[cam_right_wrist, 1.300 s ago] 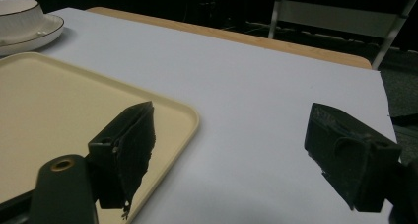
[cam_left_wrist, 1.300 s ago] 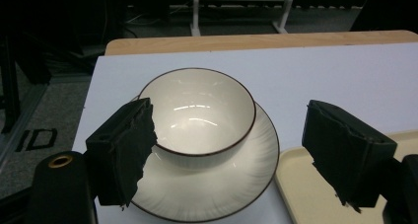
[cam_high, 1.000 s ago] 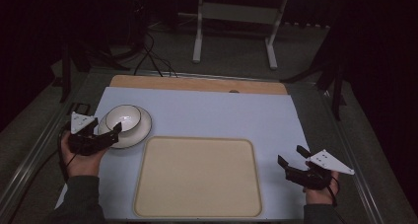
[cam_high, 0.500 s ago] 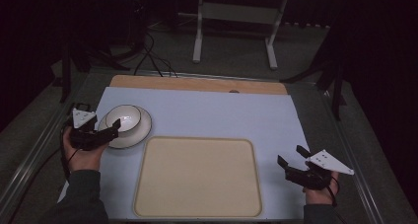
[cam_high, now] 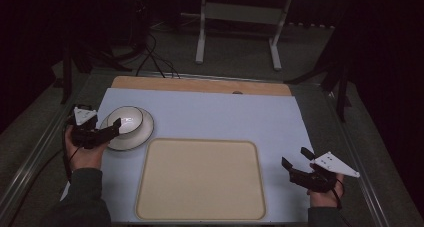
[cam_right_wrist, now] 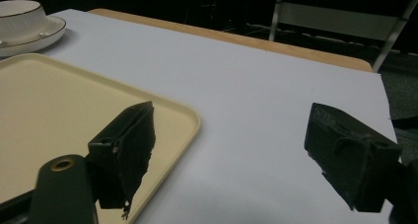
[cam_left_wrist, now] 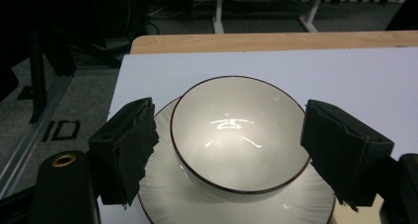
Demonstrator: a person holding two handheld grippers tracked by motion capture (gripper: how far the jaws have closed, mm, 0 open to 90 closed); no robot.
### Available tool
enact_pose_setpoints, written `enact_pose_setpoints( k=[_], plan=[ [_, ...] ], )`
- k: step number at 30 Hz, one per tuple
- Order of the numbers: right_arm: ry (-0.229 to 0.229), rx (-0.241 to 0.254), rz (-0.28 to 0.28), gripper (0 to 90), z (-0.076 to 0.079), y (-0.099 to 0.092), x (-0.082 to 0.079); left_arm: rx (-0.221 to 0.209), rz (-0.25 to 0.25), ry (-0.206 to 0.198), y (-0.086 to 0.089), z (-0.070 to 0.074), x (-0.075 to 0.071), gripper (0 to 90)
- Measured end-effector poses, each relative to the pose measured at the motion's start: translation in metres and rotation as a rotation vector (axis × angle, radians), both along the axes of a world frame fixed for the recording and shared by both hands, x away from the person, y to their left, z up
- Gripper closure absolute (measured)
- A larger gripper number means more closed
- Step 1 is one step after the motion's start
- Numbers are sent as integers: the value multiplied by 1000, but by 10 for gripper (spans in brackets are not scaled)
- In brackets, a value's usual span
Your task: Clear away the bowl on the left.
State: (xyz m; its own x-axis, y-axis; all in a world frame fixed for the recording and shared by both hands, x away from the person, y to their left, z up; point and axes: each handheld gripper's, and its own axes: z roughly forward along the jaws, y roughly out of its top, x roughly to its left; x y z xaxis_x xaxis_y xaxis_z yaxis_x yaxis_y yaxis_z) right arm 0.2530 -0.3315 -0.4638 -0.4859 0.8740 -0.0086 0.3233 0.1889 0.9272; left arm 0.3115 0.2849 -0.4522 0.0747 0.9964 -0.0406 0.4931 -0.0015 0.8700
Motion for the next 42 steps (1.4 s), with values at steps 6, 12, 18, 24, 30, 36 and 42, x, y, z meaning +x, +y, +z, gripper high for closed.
enact_pose_setpoints(
  k=[6, 12, 18, 24, 30, 36, 42],
  plan=[
    [-1, 2, 2, 190, 0, 0, 0, -6, 14, 4, 2, -1, 5, 237],
    [0, 3, 0, 190, 0, 0, 0, -3, 22, 32, 2, -7, 14, 237],
    [-1, 4, 1, 190, 0, 0, 0, -11, 35, 53, 4, -13, 22, 237],
    [-1, 3, 2, 190, 0, 1, 0, -21, 56, 80, 7, -20, 31, 237],
    [1, 7, 5, 190, 0, 1, 0, -10, 88, 117, 8, -28, 38, 237],
    [0, 7, 5, 190, 0, 0, 0, -25, 92, 154, 10, -36, 45, 252],
    [3, 7, 9, 190, 0, 1, 0, -52, 83, 183, 11, -42, 49, 293]
  ],
)
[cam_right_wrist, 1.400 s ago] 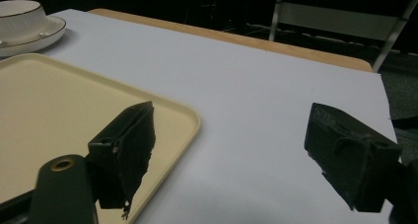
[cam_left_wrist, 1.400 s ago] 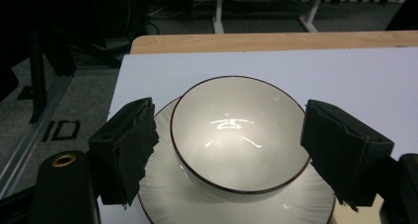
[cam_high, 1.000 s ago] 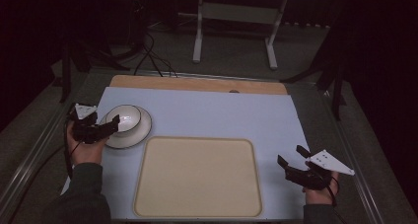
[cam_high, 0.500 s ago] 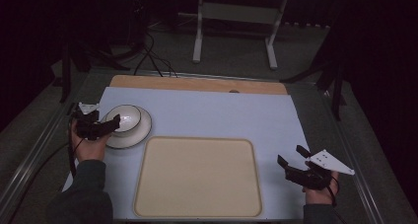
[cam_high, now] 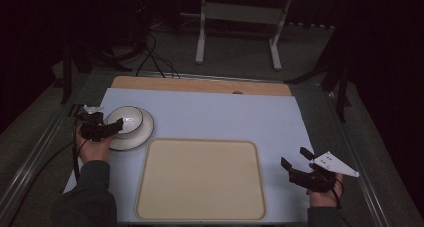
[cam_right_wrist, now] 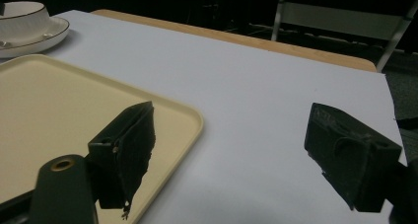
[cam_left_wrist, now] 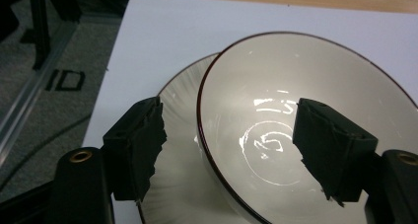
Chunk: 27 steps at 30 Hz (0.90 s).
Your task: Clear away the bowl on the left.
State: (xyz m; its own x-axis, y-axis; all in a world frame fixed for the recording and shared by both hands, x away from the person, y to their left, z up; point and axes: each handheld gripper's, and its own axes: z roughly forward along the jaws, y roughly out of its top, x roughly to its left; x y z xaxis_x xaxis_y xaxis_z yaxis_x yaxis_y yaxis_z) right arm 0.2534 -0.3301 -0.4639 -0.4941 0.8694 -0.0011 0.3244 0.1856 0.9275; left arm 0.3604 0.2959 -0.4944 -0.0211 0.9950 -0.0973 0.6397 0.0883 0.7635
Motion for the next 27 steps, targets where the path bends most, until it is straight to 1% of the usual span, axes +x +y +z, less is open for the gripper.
enact_pose_setpoints(
  k=[1, 2, 3, 4, 5, 6, 7, 8, 9, 10, 11, 13, 14, 15, 17, 18, 20, 21, 24, 25, 26, 27],
  plan=[
    [0, -1, 1, 190, 0, 0, 0, -17, -1, 18, 2, -3, 1, 302],
    [0, -1, 1, 190, 0, 0, 0, -17, -1, 18, 2, -3, 1, 311],
    [0, 1, 2, 190, 0, 0, 0, -50, -7, 30, 4, -6, 2, 323],
    [0, 1, 2, 190, 0, 0, 0, -50, -7, 30, 4, -6, 2, 333],
    [0, 2, 2, 190, 0, 0, 0, -74, -12, 41, 5, -9, 3, 336],
    [0, 2, 2, 190, 0, 0, 0, -74, -12, 41, 5, -9, 3, 354],
    [1, 2, 1, 190, 0, 0, 0, -85, -16, 45, 6, -11, 3, 372],
    [1, 2, 1, 190, 0, 0, 0, -84, -16, 53, 7, -12, 3, 372],
    [1, 1, 2, 190, 0, 0, 0, -94, -22, 69, 8, -14, 4, 380],
    [1, 1, 2, 190, 0, 0, 0, -94, -22, 69, 8, -14, 4, 402],
    [0, 0, 2, 190, 0, 0, 0, -108, -23, 86, 9, -15, 5, 402],
    [0, 0, 1, 190, 0, 0, 0, -118, -5, 108, 11, -17, 6, 424],
    [0, 0, 1, 190, 0, 0, 0, -135, -3, 111, 11, -18, 6, 424],
    [-2, 0, 1, 190, 0, 0, 0, -135, -1, 111, 12, -18, 6, 461],
    [-3, 1, 2, 190, 0, 0, 0, -128, -1, 115, 10, -19, 6, 475],
    [-3, 1, 2, 190, 0, 0, 0, -128, -1, 115, 10, -19, 6, 472],
    [-4, 0, 1, 190, 0, 0, 0, -125, -8, 131, 9, -21, 8, 468],
    [-3, 1, 0, 190, 1, 0, 0, -148, -19, 133, 10, -22, 8, 461],
    [-3, 3, 0, 189, 1, 0, 0, -145, -25, 132, 10, -22, 8, 456],
    [-4, 3, 1, 189, 1, -1, 0, -147, -25, 134, 10, -22, 8, 427],
    [-4, 3, 1, 189, 1, -1, 0, -148, -25, 139, 10, -22, 8, 427],
    [-3, 3, 1, 189, 1, -1, 0, -147, -31, 142, 10, -23, 8, 403]
  ],
)
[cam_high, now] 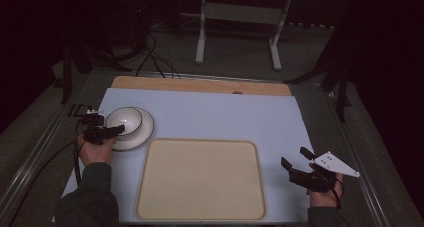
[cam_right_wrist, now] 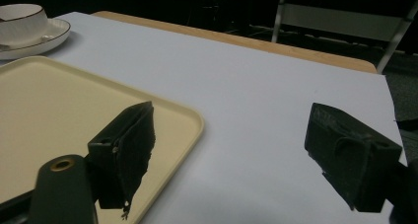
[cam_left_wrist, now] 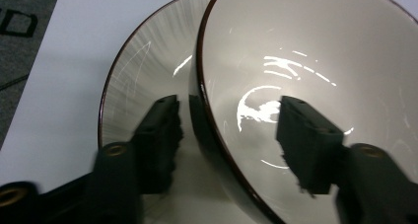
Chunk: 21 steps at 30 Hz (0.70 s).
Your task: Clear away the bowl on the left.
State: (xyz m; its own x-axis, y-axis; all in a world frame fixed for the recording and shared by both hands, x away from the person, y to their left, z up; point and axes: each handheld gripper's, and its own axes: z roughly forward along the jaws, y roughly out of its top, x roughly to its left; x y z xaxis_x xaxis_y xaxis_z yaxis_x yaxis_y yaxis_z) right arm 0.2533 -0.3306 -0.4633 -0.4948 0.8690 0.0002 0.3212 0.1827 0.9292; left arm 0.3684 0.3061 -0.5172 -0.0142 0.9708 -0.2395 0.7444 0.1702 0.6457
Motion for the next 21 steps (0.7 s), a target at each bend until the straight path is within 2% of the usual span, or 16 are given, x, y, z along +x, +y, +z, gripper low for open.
enact_pose_setpoints(
  k=[3, 4, 6, 10, 12, 14, 16, 18, 21],
  plan=[
    [0, -1, 1, 187, 0, 0, 0, -4, -18, 2, -1, -1, 0, 388],
    [0, 0, 1, 187, 0, 0, 0, 7, -39, 9, -2, -1, 0, 383],
    [-1, -1, 1, 187, 0, 0, 0, 10, -42, 11, -3, -1, 0, 370],
    [0, -1, 1, 186, 0, 0, 0, -20, -47, 21, -1, -2, 0, 370],
    [1, -1, 1, 185, 0, 0, 0, -51, -48, 23, 2, -2, 0, 412],
    [1, 0, 1, 185, 0, 0, 0, -51, -46, 24, 3, -2, 0, 437],
    [1, 0, 2, 185, 0, 0, 0, -49, -38, 27, 4, -1, -1, 518],
    [2, 1, 2, 185, 0, 0, 0, -42, -31, 19, 3, -1, -1, 538],
    [2, 0, 1, 185, 0, 0, 0, -53, -6, 15, 4, -1, -1, 597]
  ],
)
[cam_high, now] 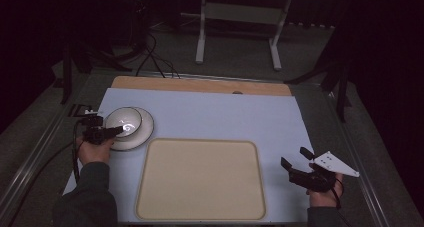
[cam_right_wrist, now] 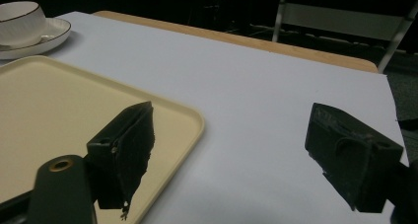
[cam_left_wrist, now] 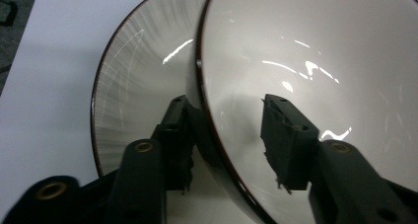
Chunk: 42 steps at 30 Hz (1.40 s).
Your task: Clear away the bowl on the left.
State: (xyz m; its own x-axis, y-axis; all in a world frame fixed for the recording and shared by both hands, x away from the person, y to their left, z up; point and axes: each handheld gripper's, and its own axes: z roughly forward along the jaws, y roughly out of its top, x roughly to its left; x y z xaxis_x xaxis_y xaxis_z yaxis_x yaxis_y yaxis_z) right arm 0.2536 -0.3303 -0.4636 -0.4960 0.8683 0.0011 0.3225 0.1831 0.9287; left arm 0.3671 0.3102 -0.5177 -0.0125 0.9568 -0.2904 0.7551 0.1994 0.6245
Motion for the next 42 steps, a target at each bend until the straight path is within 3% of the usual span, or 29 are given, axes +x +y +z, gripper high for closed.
enact_pose_setpoints(
  k=[6, 19, 24, 29, 34, 39, 42],
  plan=[
    [1, 1, -2, 185, 0, 0, 0, -16, 34, -8, 1, -1, -2, 665],
    [-2, 6, -8, 185, 0, -1, 0, 45, 83, -21, -6, 4, -3, 698],
    [-2, 7, -9, 185, 0, -1, 0, 48, 97, -27, -7, 5, -3, 699],
    [-3, 7, -10, 185, 0, -1, 0, 27, 96, -17, -6, 6, -4, 717],
    [-3, 6, -10, 185, 0, -1, 0, 15, 119, -2, -5, 8, -4, 814],
    [-4, 7, -12, 185, 0, -1, 0, 12, 126, 5, -5, 9, -5, 819],
    [-4, 6, -14, 185, 1, -2, 0, -14, 136, -5, -4, 10, -6, 818]
  ],
)
